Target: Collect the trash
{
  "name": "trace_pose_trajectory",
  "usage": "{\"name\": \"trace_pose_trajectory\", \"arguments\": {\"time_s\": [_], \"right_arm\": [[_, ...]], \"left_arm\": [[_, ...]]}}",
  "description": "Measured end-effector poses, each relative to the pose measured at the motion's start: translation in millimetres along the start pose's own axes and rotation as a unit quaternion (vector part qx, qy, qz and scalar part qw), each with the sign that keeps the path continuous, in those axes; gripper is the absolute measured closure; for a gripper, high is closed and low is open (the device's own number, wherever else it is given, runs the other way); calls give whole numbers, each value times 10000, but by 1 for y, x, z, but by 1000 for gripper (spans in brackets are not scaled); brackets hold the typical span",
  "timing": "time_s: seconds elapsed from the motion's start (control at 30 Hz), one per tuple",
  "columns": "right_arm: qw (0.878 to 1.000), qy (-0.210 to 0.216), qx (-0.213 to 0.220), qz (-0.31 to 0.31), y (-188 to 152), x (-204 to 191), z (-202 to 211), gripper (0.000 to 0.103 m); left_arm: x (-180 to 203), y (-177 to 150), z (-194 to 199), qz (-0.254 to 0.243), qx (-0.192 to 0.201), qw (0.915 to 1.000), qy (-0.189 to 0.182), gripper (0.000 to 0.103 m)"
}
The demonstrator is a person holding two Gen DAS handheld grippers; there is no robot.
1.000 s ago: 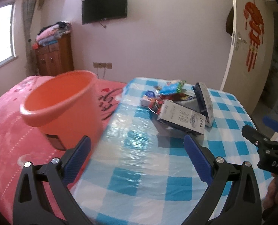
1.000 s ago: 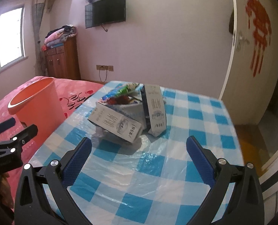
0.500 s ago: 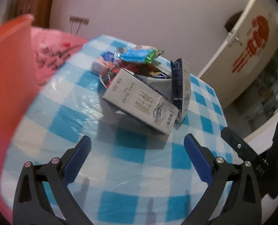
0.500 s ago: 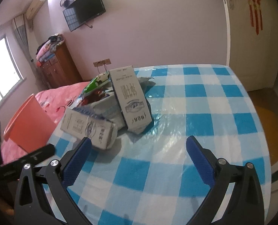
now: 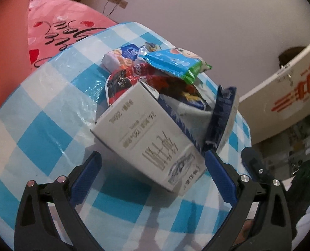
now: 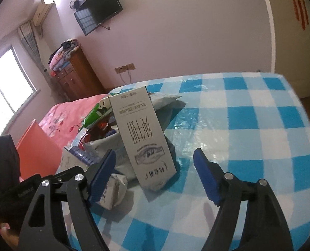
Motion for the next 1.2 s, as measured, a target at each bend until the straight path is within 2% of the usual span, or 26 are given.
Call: {"name": "trace_pose_trajectory", "arguments": {"time_s": [0.2, 0.27, 0.37, 0.6, 0.63, 0.7, 0.73, 0.87, 0.93, 1.0, 1.07, 1.13, 1.2], "right_arm": [[9992, 344, -145, -156, 4, 1, -21, 27], [9991, 347, -202, -108, 5, 0, -28, 27], [9989, 381, -281, -73, 6, -3, -37, 27], [9990, 164, -405, 55, 4, 3, -52, 28], [9991, 110, -417, 63, 3, 5, -53, 33], [9991, 18, -403, 116, 2, 7, -51, 37], [9991, 9, -395, 135, 2, 7, -50, 37], [9990, -19, -412, 155, -2, 7, -48, 38], [9989, -53, -435, 155, -1, 7, -48, 37], [9991, -25, -415, 41, 1, 10, -48, 31], [9993, -104, -359, -7, 5, 14, -47, 12], [9993, -42, -368, -62, 5, 17, -49, 12], [9989, 121, -431, -115, 2, 17, -52, 12]], "left_arm": [[2, 10, -9, 82, 21, 9999, 77, 6], [0, 11, -12, 115, -23, 9999, 48, 14], [-2, 11, -14, 172, -82, 9998, -17, 15], [-1, 10, -11, 89, -33, 9999, -97, 18], [-1, 10, -9, 73, -17, 9999, -105, 20], [-1, 9, -6, 68, 8, 9999, -132, 26], [-2, 9, -5, 28, 30, 10000, -80, 41], [-3, 7, -2, -52, -9, 9998, -168, 46], [-4, 6, -2, -27, -70, 9998, -177, 47], [-5, 3, -2, -20, -129, 9998, -147, 47], [-7, 0, -1, 13, -201, 9997, -137, 46], [-9, -5, -2, 84, -301, 9994, -130, 43], [-13, -9, -4, 253, -418, 9988, -98, 33]]}}
Point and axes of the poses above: each gripper's, at about its wrist camera, not at the fingertips, and z roughly against the way its jaws point, x to its right, y to its top, the point moved 8 cm from there along -z, roughly the way its jaws point, and after that the axes turned 12 degrees about y, right-handed, at the moved point
